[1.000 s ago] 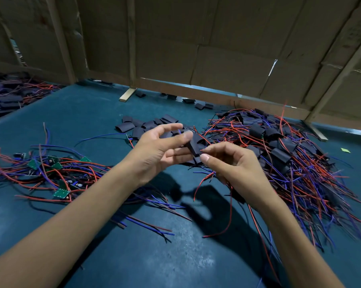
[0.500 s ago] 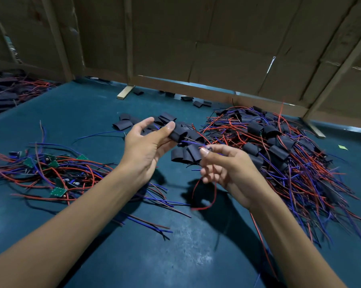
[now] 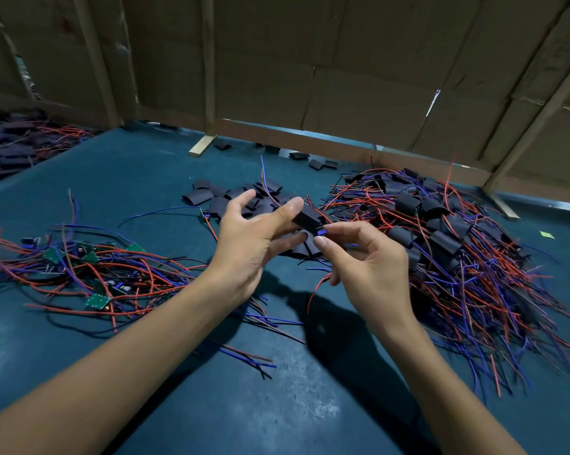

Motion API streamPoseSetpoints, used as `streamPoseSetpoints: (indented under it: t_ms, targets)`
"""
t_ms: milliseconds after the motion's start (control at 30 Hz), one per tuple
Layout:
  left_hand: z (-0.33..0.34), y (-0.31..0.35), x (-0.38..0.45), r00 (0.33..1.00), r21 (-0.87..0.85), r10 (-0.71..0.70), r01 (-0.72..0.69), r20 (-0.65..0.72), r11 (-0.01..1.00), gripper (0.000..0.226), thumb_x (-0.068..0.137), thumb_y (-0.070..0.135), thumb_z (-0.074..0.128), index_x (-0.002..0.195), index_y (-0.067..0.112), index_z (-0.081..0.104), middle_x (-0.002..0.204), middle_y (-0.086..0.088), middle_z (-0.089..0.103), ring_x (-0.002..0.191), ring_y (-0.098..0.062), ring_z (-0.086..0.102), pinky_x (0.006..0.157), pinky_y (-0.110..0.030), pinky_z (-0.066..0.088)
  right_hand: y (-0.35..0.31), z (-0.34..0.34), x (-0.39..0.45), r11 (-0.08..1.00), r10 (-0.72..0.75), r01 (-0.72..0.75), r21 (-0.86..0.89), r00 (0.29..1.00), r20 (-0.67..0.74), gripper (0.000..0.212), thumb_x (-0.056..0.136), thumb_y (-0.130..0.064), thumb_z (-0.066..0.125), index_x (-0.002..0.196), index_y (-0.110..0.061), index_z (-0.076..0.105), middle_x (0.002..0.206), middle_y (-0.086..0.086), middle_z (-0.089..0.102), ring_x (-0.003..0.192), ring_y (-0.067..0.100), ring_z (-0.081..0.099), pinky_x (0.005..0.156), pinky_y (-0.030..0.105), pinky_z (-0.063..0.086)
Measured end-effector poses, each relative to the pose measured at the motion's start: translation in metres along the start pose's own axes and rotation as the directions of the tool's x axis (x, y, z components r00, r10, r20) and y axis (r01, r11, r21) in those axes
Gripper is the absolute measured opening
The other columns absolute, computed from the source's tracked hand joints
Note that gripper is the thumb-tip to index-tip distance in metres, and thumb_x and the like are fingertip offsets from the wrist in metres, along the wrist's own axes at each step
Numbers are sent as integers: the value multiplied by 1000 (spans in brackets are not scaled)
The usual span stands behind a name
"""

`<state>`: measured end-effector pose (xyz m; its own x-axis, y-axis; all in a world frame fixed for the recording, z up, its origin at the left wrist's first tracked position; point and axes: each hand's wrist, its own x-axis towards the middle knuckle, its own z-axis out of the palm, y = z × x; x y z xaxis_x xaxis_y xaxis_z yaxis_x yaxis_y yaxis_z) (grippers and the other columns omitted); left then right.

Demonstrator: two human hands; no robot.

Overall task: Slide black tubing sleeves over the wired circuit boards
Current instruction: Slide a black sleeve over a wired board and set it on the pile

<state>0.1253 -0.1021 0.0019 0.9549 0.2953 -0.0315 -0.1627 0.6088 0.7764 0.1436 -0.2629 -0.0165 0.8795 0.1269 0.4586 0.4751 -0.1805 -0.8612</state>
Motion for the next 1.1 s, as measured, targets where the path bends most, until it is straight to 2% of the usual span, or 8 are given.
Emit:
streamPoseSetpoints:
  t_ms: [67, 167, 300, 667, 767, 867, 1000, 1100]
  targets:
    - [0, 0, 2, 999, -32, -31, 30, -30, 999, 82, 83, 5, 79, 147, 13, 29, 99, -18, 76, 87, -33, 75, 72, -40, 62, 3, 0, 0, 987, -109, 105, -124, 994, -27, 16, 84, -15, 82, 93, -27, 75, 80, -14, 73, 56, 24, 61, 57, 37, 53]
    - [0, 1, 3, 996, 11, -70, 70, -49, 997, 77, 82, 6, 80, 144, 4, 35, 97, -20, 76, 80, -31, 75, 69, -39, 62, 4, -1, 1, 929, -284, 276, -249, 959, 3, 15, 83, -11, 82, 96, -13, 77, 81, -23, 68, 60, 1, 58, 62, 14, 46]
    - [-1, -1, 0, 993, 219, -112, 101, 38, 970, 47, 90, 15, 73, 126, -11, 58, 91, -15, 76, 71, -19, 72, 66, -31, 61, 5, -4, 2, 817, -476, 466, -339, 878, 58, 14, 82, -7, 80, 95, -2, 78, 94, 5, 76, 84, 11, 71, 80, 22, 55]
    - [-6, 1, 5, 938, 484, -203, 45, 280, 874, 39, 98, 46, 54, 106, 13, 73, 101, -5, 78, 88, -19, 72, 67, -25, 58, -7, -13, 10, 900, -389, 353, -258, 916, -103, 17, 84, -7, 81, 101, -4, 78, 97, 3, 73, 87, 9, 69, 84, 21, 53]
    - [-26, 6, 21, 919, 831, 119, -392, 377, 395, 36, 103, 39, 52, 130, 19, 65, 122, 3, 71, 111, -13, 65, 89, -28, 52, -12, -34, 20, 948, -299, 226, -224, 876, -378, 16, 88, -21, 78, 103, -16, 76, 93, -2, 73, 82, 7, 68, 81, 27, 54]
    - [-50, 7, 33, 897, 870, -24, -435, 442, -232, 58, 101, 43, 51, 154, 26, 35, 153, 0, 43, 136, -27, 39, 113, -43, 32, -7, -63, 32, 940, -206, 3, -340, 799, -564, 19, 90, -35, 71, 101, -20, 74, 95, -1, 72, 88, 15, 64, 85, 40, 52]
    - [-57, -11, 35, 895, 763, -188, -443, 404, -470, 52, 103, 53, 40, 152, 38, 32, 155, 10, 37, 135, -27, 33, 106, -46, 28, 4, -83, 38, 699, -17, -376, -608, 842, -539, 26, 92, -38, 65, 111, -23, 74, 150, 6, 46, 137, 34, 32, 110, 47, 26]
    - [-51, -10, 36, 889, 789, -152, -454, 432, -414, 40, 101, 48, 48, 138, 33, 51, 141, 9, 52, 128, -24, 38, 101, -42, 31, 3, -72, 33, 681, -20, -410, -606, 818, -576, 31, 88, -38, 66, 113, -19, 66, 155, 12, 31, 141, 40, 26, 108, 47, 24]
